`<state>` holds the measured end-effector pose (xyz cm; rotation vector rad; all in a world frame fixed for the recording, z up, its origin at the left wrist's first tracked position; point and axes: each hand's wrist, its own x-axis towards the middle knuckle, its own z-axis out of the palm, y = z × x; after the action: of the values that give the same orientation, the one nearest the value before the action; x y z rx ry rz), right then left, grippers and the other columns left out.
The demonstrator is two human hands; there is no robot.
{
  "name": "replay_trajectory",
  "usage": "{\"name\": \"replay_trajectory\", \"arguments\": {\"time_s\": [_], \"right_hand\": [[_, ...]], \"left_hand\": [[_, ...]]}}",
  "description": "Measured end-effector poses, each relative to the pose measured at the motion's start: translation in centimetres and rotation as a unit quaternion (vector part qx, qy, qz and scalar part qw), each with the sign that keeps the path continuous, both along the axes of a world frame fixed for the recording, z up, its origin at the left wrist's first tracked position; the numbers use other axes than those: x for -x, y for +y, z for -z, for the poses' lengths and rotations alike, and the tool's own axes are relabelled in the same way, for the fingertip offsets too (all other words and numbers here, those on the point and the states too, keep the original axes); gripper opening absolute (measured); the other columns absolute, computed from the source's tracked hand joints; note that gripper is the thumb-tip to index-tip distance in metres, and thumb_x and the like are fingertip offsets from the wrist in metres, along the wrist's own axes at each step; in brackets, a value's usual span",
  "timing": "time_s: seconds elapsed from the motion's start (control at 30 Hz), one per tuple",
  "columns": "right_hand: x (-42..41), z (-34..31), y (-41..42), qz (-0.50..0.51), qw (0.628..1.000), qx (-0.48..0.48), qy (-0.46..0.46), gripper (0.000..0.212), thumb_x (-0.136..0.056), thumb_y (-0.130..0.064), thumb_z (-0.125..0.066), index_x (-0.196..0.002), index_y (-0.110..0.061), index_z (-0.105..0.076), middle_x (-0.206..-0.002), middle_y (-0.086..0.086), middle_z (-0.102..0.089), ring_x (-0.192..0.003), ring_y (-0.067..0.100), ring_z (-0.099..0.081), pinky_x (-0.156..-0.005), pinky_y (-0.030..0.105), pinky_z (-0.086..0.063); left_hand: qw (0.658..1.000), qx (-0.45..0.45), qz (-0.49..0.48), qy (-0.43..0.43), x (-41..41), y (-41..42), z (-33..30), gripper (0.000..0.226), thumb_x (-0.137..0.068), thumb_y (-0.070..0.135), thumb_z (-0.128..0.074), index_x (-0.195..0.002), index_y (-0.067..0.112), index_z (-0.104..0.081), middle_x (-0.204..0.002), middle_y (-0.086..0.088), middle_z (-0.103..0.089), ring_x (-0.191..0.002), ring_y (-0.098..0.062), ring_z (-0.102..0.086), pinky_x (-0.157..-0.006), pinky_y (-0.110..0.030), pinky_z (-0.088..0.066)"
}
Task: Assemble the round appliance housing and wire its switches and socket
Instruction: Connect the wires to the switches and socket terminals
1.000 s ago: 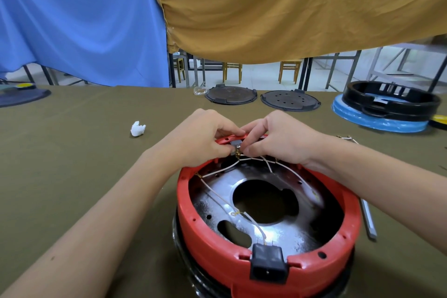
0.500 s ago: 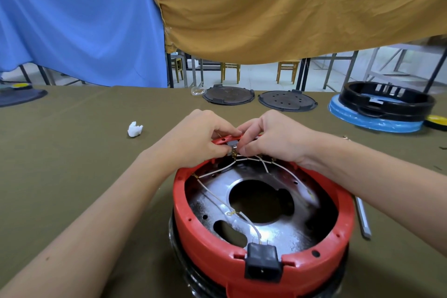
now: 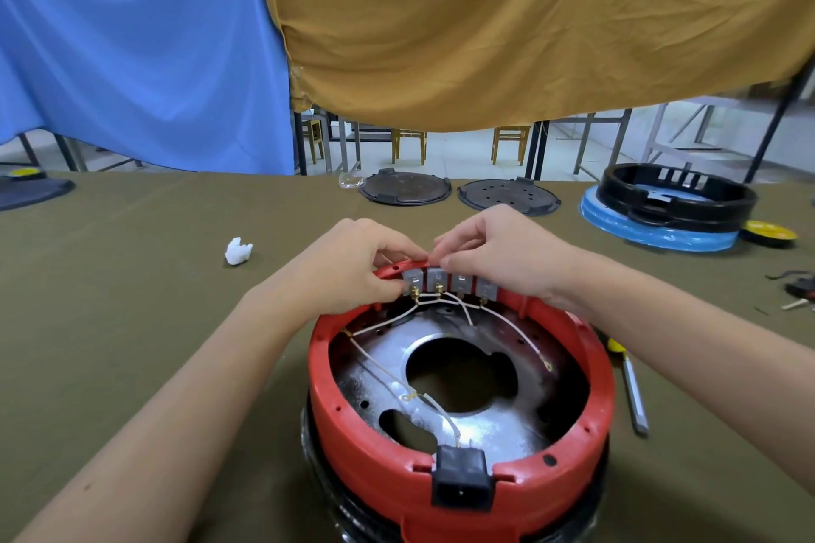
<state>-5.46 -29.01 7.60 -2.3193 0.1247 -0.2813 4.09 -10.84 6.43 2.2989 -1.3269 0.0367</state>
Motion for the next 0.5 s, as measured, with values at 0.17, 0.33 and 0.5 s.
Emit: {"name": "replay_trajectory", "arguments": {"time_s": [0.17, 0.33, 0.5], "right_hand": [[2.0, -0.5, -2.9, 0.028, 0.997, -0.073, -0.003, 0.012, -0.089, -0.022, -0.07, -0.099, -0.026, -0.077, -0.099, -0.009, -0.075, -0.095, 0.007, -0.067, -0.086, 0.023, -0.052], [3.2, 1.9, -3.5, 0.0, 0.99, -0.133, 0.035, 0.02, -0.094, -0.022, -0.066, -0.113, -0.025, -0.071, -0.104, -0.006, -0.075, -0.096, 0.011, -0.071, -0.082, 0.02, -0.053], [3.0, 3.0, -3.3, -0.004, 0.991, -0.132, 0.014, 0.019, -0.096, -0.019, -0.062, -0.112, -0.021, -0.071, -0.103, -0.001, -0.075, -0.098, 0.016, -0.07, -0.088, 0.026, -0.053]], "left_hand": [[0.999, -0.022, -0.005, 0.028, -0.1, 0.3, -0.2, 0.043, -0.083, 0.025, -0.069, -0.123, 0.042, -0.064, -0.113, 0.02, -0.069, -0.098, 0.004, -0.065, -0.074, -0.002, -0.041], [0.998, -0.04, 0.016, 0.035, 0.9, -0.2, -0.1, 0.06, -0.083, 0.029, -0.07, -0.139, 0.036, -0.048, -0.134, 0.016, -0.058, -0.117, 0.0, -0.055, -0.1, -0.02, -0.042], [0.997, -0.045, 0.047, -0.044, 1.6, -0.9, 0.2, 0.045, -0.085, 0.024, -0.07, -0.125, 0.035, -0.052, -0.116, 0.013, -0.059, -0.106, -0.005, -0.055, -0.094, -0.03, -0.044]]}}
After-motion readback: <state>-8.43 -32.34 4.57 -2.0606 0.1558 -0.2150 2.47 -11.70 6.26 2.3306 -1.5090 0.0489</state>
